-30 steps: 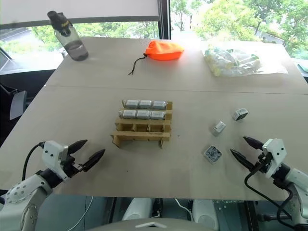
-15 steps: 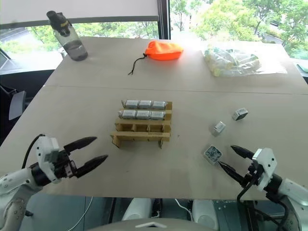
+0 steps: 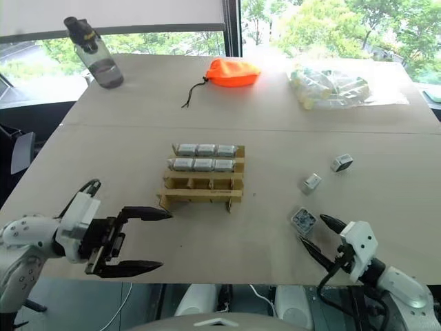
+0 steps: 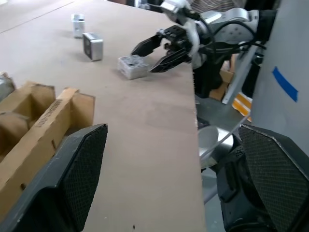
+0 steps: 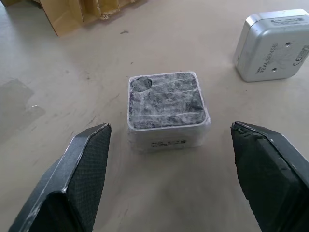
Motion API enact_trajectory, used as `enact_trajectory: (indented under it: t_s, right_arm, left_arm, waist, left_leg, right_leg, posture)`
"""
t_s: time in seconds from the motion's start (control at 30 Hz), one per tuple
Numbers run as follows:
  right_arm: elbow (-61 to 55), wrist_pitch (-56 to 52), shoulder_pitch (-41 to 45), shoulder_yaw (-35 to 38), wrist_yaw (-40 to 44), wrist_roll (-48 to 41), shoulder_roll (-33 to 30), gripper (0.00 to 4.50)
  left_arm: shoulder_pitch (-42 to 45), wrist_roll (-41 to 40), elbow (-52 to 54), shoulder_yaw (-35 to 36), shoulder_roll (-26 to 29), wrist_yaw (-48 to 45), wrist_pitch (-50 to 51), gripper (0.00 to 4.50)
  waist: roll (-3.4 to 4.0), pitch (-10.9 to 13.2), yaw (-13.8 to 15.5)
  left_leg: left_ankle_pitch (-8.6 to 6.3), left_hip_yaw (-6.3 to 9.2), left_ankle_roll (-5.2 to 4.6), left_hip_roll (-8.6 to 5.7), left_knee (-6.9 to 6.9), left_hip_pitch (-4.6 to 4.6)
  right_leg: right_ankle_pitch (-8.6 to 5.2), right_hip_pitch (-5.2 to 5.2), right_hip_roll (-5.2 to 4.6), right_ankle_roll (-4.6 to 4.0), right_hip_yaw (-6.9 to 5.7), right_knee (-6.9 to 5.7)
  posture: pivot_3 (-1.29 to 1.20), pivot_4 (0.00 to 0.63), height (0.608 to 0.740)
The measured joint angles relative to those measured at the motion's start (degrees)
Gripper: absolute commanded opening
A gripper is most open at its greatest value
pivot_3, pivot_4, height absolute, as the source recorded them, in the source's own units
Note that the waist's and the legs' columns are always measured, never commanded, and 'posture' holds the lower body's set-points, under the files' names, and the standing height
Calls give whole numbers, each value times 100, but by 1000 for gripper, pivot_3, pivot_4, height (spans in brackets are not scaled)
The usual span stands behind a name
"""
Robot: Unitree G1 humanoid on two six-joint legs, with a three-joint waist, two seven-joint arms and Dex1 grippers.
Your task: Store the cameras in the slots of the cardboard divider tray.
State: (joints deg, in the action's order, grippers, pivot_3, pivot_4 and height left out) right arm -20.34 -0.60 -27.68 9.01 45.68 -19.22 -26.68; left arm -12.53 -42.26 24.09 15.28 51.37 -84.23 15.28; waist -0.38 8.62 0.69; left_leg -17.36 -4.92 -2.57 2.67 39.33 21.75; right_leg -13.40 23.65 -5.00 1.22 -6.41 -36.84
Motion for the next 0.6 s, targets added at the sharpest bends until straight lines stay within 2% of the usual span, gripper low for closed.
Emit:
enact_trajectory:
  t_s: [0.27,0.37,0.47,0.6]
  right_arm:
    - [119,-1,381,-184,-248,208,37,3914]
    - [135,6,372,-194,-176,145,27,3217]
    - [151,66,331,-193,-114,121,1,1950]
    - [149,34,299,-193,-85,63,-73,1943]
  left_arm:
    - [5,205,-117,-12,-103,-92,-329,4500]
    - [-163,278,-148,21,-128,-93,-463,4500]
    - [-321,288,-239,47,-191,-93,-589,4500]
    - [-355,336,-245,47,-221,-77,-698,4500]
  waist:
    - [-1,0,9]
    - [-1,0,9]
    - [-1,-1,10]
    - [-2,-1,13]
  left_leg:
    - [0,1,0,0,0,0]
    - [0,-1,0,0,0,1]
    - [0,1,0,1,1,0]
    - [0,1,-1,0,1,-1]
  right_leg:
    - [0,0,0,0,0,0]
    - [0,0,-1,0,1,2]
    - [0,0,-1,1,-1,2]
    - [-1,-1,-1,0,-1,1]
  posture:
    - [0,150,726]
    - [0,150,726]
    - [0,150,726]
    - [0,150,726]
